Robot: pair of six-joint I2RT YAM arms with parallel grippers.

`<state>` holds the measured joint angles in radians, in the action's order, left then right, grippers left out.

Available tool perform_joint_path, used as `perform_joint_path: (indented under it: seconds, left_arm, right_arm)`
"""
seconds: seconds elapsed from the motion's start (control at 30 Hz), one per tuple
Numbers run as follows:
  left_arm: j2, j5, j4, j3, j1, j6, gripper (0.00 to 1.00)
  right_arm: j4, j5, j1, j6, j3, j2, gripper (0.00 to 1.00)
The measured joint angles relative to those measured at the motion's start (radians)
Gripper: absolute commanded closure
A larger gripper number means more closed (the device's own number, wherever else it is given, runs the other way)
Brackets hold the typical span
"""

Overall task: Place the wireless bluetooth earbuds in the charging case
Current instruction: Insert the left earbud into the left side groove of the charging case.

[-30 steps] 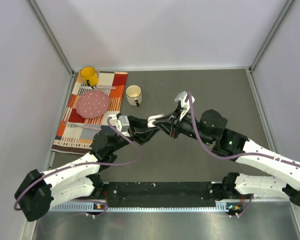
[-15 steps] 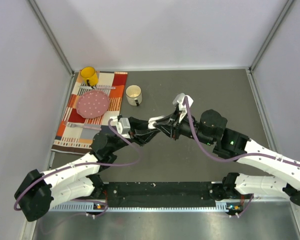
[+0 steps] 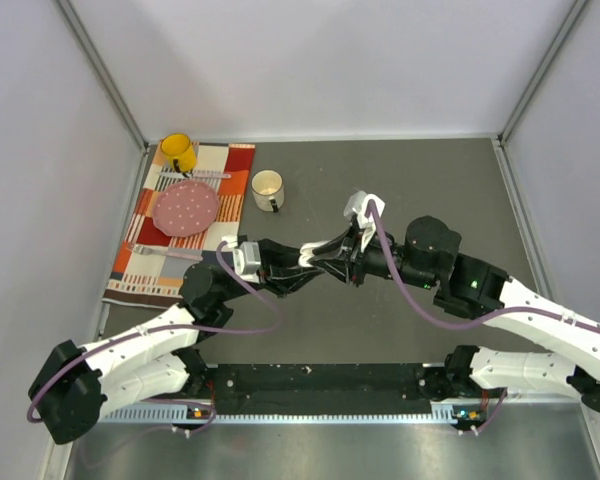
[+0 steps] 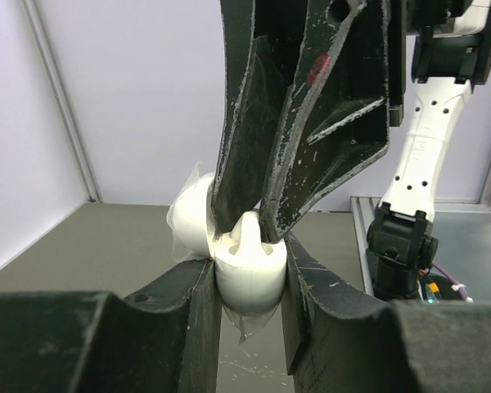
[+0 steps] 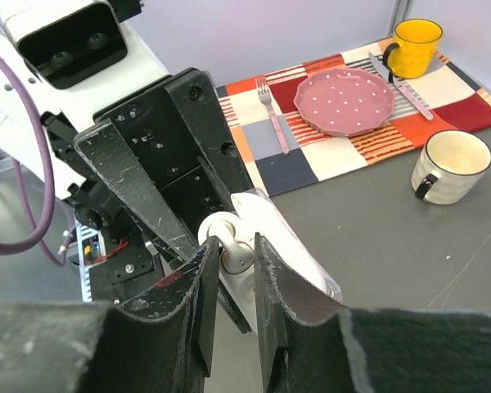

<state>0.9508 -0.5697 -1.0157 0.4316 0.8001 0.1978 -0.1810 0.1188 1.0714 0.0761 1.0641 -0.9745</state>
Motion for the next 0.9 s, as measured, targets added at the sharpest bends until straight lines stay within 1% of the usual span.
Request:
perform_joint_path:
  seconds: [0.1,0.13,0.17,0.3,0.33,0.4,0.53,0.6,0.7,0.73,0.77,0.83,0.9]
  left_arm:
    - [0.0,-0.021,0.003,0.005,0.0,0.009,1.0]
    - [0.0,-0.026,0.003,0.006,0.0,0.01,1.0]
    - [0.0,-0.031,0.003,0.008,0.0,0.011,1.0]
    - [0.0,-0.031,0.015,0.008,0.0,0.009,1.0]
    - [0.0,-0.027,0.022,0.008,0.0,0.008,1.0]
    - [0.0,-0.014,0.027,0.008,0.001,0.005,1.0]
    - [-0.016,0.007,0.028,0.008,0.002,-0.006,1.0]
    - [-0.027,0.01,0.028,0.007,0.004,-0.011,1.0]
    - [-0.039,0.014,0.028,0.004,0.009,-0.018,1.0]
    - [-0.041,0.017,0.029,0.004,0.009,-0.021,1.0]
    - [-0.043,0.019,0.03,0.003,0.009,-0.023,1.0]
    - [-0.047,0.026,0.031,0.002,0.009,-0.029,1.0]
    - [-0.053,0.036,0.033,0.001,0.009,-0.035,1.0]
  right_arm:
    - [-0.024,0.02,0.0,-0.011,0.015,-0.001,0.78]
    - [-0.034,0.026,0.0,-0.014,0.022,-0.003,0.72]
    - [-0.041,0.029,0.0,-0.016,0.027,-0.004,0.7]
    - [-0.056,0.045,0.0,-0.015,0.032,-0.003,0.63]
    - [-0.061,0.043,0.0,-0.014,0.032,-0.001,0.6]
    - [-0.069,0.038,0.0,-0.012,0.032,0.005,0.56]
    - [-0.076,0.009,0.0,-0.006,0.031,0.056,0.51]
    - [-0.066,-0.018,0.0,-0.005,0.031,0.098,0.49]
    - [-0.047,-0.082,-0.002,-0.003,0.031,0.164,0.42]
    - [-0.043,-0.126,-0.007,0.003,0.031,0.186,0.37]
    - [-0.043,-0.137,-0.015,0.004,0.031,0.191,0.33]
    - [-0.069,-0.229,-0.069,0.038,0.039,0.209,0.29]
    - [-0.105,-0.29,-0.175,0.089,0.051,0.208,0.24]
